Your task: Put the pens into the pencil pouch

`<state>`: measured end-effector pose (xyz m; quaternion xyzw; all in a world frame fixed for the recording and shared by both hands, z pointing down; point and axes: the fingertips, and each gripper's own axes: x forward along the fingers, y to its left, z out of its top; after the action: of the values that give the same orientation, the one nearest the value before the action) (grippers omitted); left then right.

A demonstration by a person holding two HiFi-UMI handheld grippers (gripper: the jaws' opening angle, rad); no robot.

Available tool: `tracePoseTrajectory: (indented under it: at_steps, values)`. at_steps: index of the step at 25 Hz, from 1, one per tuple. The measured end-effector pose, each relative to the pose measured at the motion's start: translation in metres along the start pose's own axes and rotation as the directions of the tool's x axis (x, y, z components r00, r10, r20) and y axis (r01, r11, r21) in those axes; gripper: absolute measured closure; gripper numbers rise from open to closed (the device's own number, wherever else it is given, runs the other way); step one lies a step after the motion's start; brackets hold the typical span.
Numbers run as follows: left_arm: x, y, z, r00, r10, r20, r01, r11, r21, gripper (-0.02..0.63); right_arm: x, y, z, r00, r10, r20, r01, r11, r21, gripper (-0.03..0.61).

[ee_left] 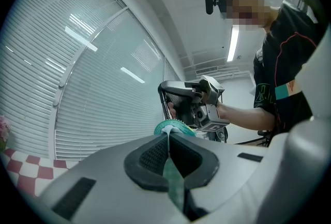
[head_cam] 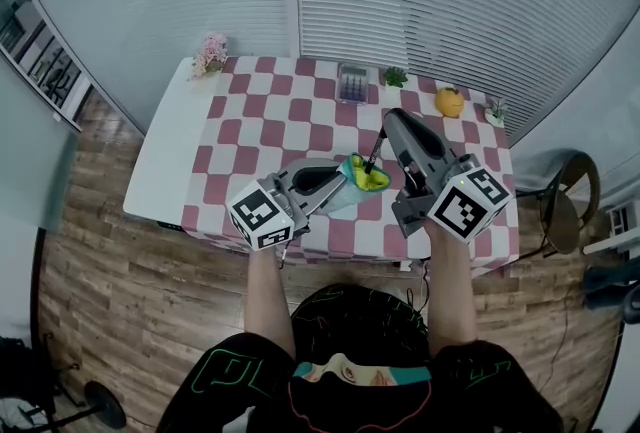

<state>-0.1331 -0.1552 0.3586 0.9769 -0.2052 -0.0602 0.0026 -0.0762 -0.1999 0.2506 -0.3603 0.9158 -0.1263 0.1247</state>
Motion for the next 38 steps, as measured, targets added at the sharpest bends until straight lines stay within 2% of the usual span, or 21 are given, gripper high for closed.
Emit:
tracePoseTrajectory:
  at_steps: [8,19,25,32,38]
  values:
    - [-0.002,0.009,0.008,0.998,0.04,0.054,-0.039,0.999,-0.019,0.614,0.003,0.0,-0.014,1.0,0.002,-0.024,-0.002,1.0,0.009,0.534]
    - [0.0,0.011,0.005,0.995,0.099,0.031,-0.1,0.995,0.015,0.614,0.006,0.007,-0.039,0.992,0.024,-0.12,-0.024,1.0,0.003,0.534]
    - [-0.003,0.012,0.008,0.994,0.104,0.026,-0.105,0.994,0.037,0.614,0.008,0.007,-0.053,0.983,0.023,-0.182,-0.021,1.0,0.012,0.534]
    - [-0.005,0.015,0.008,0.992,0.118,0.047,-0.119,0.992,0.029,0.614,0.01,0.004,-0.07,0.96,0.006,-0.281,-0.007,1.0,-0.005,0.534]
    - [-0.004,0.014,0.003,0.992,0.118,0.043,-0.119,0.993,0.022,0.614,0.006,0.002,-0.083,0.921,0.0,-0.39,-0.008,1.0,-0.02,0.535]
